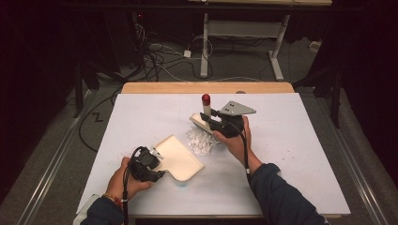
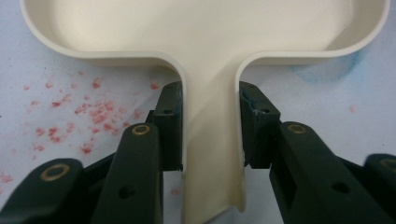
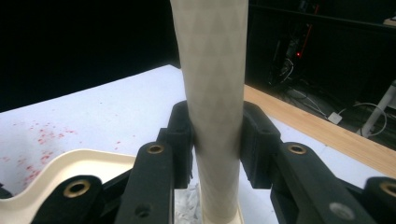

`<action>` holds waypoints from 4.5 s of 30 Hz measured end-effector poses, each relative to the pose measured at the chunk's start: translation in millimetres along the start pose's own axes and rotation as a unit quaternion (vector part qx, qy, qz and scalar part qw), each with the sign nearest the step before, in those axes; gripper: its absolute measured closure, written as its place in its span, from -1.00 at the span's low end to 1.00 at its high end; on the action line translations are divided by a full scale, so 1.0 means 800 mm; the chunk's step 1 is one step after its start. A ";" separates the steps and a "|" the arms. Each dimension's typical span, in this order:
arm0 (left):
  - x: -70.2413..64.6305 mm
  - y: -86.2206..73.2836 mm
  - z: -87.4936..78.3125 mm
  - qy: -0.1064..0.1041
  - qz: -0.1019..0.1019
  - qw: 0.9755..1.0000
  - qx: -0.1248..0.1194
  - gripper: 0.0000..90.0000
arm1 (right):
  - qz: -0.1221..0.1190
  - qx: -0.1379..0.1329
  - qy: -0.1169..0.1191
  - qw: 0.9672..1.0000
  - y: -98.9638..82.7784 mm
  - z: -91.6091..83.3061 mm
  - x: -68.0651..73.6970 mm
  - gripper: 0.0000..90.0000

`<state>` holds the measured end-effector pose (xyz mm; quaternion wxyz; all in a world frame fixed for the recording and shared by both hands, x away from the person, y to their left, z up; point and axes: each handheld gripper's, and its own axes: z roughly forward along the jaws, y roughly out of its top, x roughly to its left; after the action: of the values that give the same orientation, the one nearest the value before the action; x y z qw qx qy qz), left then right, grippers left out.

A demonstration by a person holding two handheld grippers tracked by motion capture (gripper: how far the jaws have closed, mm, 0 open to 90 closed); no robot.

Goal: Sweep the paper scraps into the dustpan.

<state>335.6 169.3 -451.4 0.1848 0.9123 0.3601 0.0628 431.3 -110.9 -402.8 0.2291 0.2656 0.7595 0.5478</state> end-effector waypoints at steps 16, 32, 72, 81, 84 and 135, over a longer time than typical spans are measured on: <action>-0.001 0.003 0.004 0.001 -0.003 1.000 0.003 0.41 | 0.002 -0.019 0.036 0.999 0.000 0.005 0.062 0.54; -0.001 0.002 0.004 -0.001 -0.004 1.000 0.000 0.41 | -0.030 -0.032 0.074 0.996 0.023 0.001 0.090 0.57; -0.006 0.001 0.004 0.009 -0.002 1.000 0.005 0.41 | -0.051 0.015 0.103 0.993 -0.004 -0.120 0.064 0.57; -0.005 -0.001 0.003 0.008 0.000 1.000 0.002 0.41 | -0.066 -0.003 0.117 0.991 0.010 -0.111 0.084 0.57; -0.005 -0.001 0.003 0.008 -0.001 1.000 0.002 0.41 | -0.061 -0.013 0.110 0.992 0.015 -0.115 0.080 0.57; 0.017 -0.008 -0.007 -0.007 -0.019 1.000 0.005 0.41 | -0.093 0.000 0.141 0.986 0.017 0.008 0.078 0.57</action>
<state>340.0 184.3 -449.3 0.1836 0.9066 0.3764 0.0513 390.4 -62.0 -395.3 0.1694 0.1135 0.8058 0.5560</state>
